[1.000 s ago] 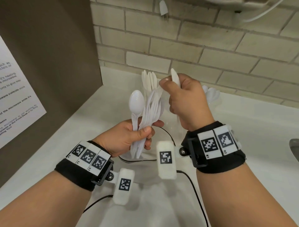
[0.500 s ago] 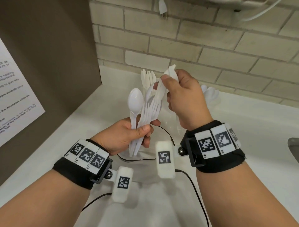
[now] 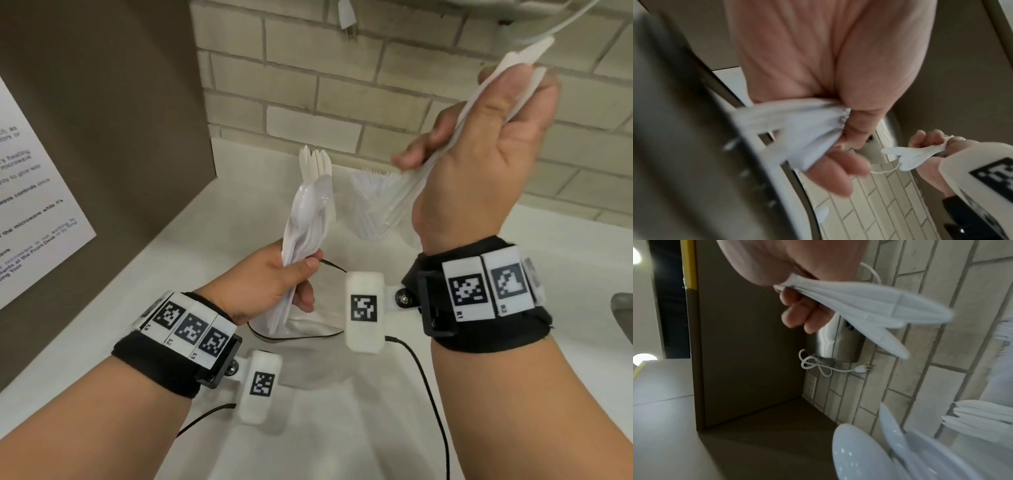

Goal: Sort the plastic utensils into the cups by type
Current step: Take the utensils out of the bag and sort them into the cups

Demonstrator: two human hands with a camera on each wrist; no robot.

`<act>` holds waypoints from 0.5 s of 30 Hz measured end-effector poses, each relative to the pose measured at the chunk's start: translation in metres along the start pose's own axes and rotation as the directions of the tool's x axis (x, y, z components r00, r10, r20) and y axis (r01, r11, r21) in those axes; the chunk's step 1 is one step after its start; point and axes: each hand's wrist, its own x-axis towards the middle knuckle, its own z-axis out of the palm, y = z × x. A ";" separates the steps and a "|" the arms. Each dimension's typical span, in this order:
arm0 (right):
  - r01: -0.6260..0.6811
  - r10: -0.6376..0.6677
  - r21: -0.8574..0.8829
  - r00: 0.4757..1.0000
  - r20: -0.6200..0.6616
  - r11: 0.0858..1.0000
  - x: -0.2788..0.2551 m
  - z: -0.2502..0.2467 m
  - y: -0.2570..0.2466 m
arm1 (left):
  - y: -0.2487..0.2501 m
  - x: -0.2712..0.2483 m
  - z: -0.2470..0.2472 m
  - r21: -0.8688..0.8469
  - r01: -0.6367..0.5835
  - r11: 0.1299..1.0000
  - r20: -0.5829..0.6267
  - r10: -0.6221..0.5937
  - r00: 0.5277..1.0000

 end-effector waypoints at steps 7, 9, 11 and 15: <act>-0.156 0.424 -0.586 0.834 0.354 0.795 -0.030 0.002 0.036 | 0.011 0.015 0.007 0.483 0.046 0.874 -0.375 0.159 0.913; -0.124 0.456 -0.638 0.801 0.388 0.760 -0.038 0.004 0.039 | 0.013 0.017 0.008 0.546 0.062 0.836 -0.410 0.201 0.890; -0.048 0.460 -0.705 0.789 0.407 0.707 -0.042 0.007 0.041 | 0.014 0.017 0.009 0.559 0.083 0.825 -0.431 0.204 0.879; 0.032 0.456 -0.798 0.806 0.377 0.602 -0.045 0.013 0.048 | 0.016 0.017 0.013 0.575 0.088 0.813 -0.429 0.209 0.879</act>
